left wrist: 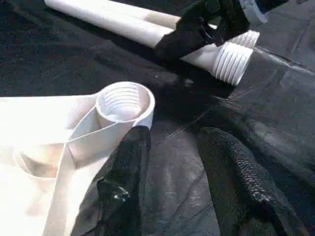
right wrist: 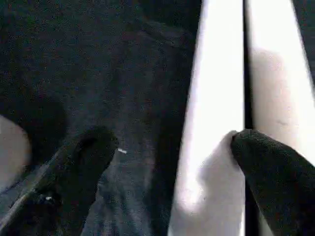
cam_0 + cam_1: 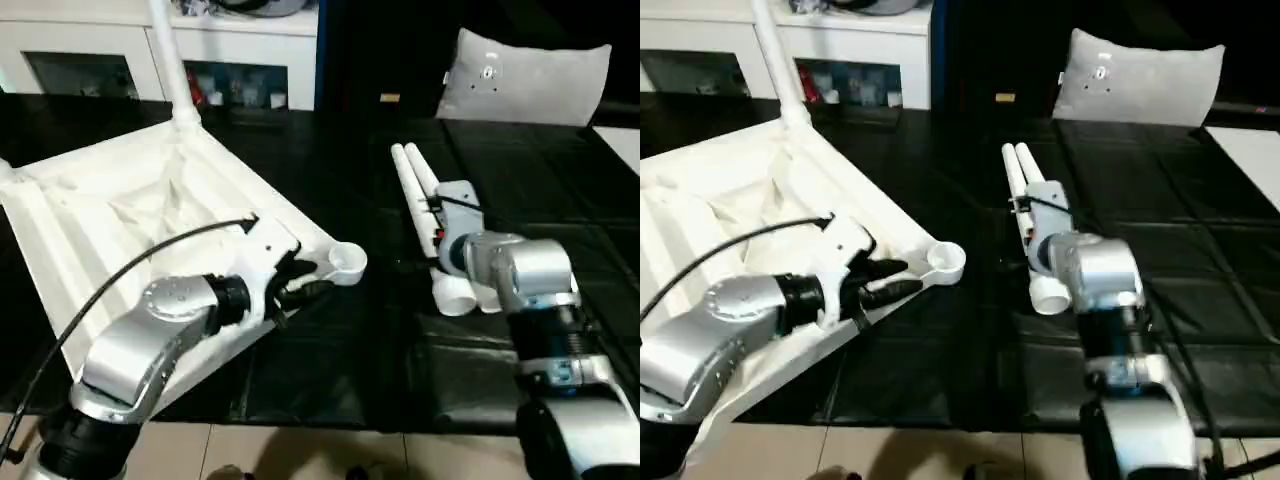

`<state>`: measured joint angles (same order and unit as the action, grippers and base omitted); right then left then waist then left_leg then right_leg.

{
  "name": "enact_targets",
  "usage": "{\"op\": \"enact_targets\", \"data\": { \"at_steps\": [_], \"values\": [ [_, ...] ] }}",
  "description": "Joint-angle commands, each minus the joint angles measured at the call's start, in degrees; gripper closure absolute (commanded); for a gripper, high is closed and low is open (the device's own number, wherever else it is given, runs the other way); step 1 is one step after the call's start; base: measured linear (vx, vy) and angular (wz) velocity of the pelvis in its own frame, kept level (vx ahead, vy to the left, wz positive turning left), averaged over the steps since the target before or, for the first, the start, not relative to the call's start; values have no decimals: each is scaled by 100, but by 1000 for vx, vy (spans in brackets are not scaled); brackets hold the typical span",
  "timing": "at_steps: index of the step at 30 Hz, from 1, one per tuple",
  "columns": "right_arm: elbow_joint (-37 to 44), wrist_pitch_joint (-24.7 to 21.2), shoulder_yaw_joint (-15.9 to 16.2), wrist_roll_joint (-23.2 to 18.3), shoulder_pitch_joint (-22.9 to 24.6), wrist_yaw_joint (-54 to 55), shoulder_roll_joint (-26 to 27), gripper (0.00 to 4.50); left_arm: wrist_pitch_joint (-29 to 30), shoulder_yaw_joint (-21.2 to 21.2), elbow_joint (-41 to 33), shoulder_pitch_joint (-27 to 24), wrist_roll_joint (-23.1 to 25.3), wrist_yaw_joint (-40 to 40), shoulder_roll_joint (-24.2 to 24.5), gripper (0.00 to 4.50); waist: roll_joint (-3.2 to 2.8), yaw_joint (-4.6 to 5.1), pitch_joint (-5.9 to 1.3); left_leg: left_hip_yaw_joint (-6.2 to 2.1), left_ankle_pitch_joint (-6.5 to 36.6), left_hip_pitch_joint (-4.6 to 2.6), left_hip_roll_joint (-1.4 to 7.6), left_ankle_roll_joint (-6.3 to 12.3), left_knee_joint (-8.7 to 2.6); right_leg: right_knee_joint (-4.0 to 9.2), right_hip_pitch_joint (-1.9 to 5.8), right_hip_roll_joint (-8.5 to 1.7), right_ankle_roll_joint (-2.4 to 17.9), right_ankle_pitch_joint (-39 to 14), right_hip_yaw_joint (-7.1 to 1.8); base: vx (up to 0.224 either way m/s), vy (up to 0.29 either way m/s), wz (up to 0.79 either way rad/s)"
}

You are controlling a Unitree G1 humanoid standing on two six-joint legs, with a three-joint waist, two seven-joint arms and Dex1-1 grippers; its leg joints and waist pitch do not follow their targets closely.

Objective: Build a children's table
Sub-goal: Pick table leg

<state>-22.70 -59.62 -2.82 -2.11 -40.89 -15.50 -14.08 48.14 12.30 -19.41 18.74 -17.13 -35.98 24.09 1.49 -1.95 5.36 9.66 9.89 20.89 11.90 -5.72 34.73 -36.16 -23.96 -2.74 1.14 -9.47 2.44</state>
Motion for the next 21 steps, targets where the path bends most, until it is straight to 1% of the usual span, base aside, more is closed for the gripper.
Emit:
{"op": "enact_targets", "data": {
  "at_steps": [1, 3, 5, 8, 9, 10, 12, 14, 15, 16, 17, 19, 21],
  "values": [
    [-178, -182, -35, -40, -11, -28, -4, 0, 154, 44, -142, 4, 15, 60, -13, 267, -58, -2, -509, 23, 1255, -57, -8, -232, -319, 519, 286, -287, 603, -2093, -204, 0, 0, 0],
    [-211, -245, -12, -39, -31, -55, -23, 0, 239, 59, -193, 1, -4, 91, -8, 267, -50, -6, -527, 17, 1200, -37, -5, -216, -316, 506, 300, -294, 641, -1967, -202, 0, 0, 0],
    [-294, -355, 36, -91, -49, -182, -62, 0, 371, 82, -261, -10, -59, 115, 1, 267, -60, -12, -520, 14, 1217, -31, -6, -208, -318, 505, 306, -295, 665, -1951, -197, 0, 0, 0],
    [-370, -390, -27, -161, -59, -224, -60, 0, 424, 65, -273, 2, -81, 130, -15, 267, -48, -13, -522, 20, 1220, -33, -10, -193, -310, 515, 302, -298, 654, -2000, -197, 0, 0, 0],
    [-453, -375, -63, -185, -78, -231, -68, 0, 457, 58, -275, 16, -89, 142, -20, 267, -61, -18, -527, 16, 1198, -35, -6, -199, -312, 507, 301, -298, 664, -1980, -194, 0, 0, 0],
    [-523, -370, -109, -224, -90, -252, -67, 19, 476, 56, -268, 33, -91, 150, -21, 266, -56, -12, -528, 18, 1199, -34, -7, -200, -310, 506, 299, -293, 669, -1969, -194, 0, 0, 0],
    [-585, -362, -128, -256, -104, -273, -72, 41, 498, 57, -268, 45, -92, 157, -18, 266, -57, -12, -526, 18, 1237, -37, -9, -198, -307, 513, 298, -298, 671, -2021, -189, 0, 0, 0],
    [-626, -350, -111, -278, -100, -292, -74, 48, 533, 72, -280, 61, -82, 156, 11, 266, -66, -14, -526, 15, 1229, -35, -9, -200, -309, 517, 299, -294, 667, -1999, -186, 0, 0, 0],
    [-628, -350, -108, -277, -100, -293, -74, 66, 537, 73, -282, 62, -81, 155, 13, 266, -58, -13, -527, 15, 1218, -29, -10, -198, -310, 512, 305, -295, 670, -1985, -186, 0, 0, 0],
    [-609, -360, -89, -288, -86, -323, -74, 70, 547, 80, -288, 69, -74, 151, 24, 249, -61, -16, -527, 15, 1221, -33, -9, -198, -310, 512, 303, -295, 671, -1991, -186, 0, 0, 0],
    [-591, -371, -73, -295, -72, -351, -67, 84, 553, 87, -296, 75, -65, 145, 42, 232, -55, -15, -529, 16, 1208, -32, -10, -193, -308, 512, 304, -293, 674, -1975, -186, 0, 0, 0],
    [-583, -353, -36, -303, -34, -408, -66, 102, 553, 118, -300, 96, -58, 142, 77, 232, -57, -17, -532, 16, 1198, -27, -10, -186, -307, 512, 312, -300, 676, -1981, -188, 0, 0, 0],
    [-598, -334, -33, -303, -23, -413, -62, 121, 535, 129, -289, 101, -41, 149, 88, 212, -56, -19, -531, 14, 1186, -28, -5, -183, -309, 508, 309, -300, 685, -1975, -187, 0, 0, 0]
  ]
}}
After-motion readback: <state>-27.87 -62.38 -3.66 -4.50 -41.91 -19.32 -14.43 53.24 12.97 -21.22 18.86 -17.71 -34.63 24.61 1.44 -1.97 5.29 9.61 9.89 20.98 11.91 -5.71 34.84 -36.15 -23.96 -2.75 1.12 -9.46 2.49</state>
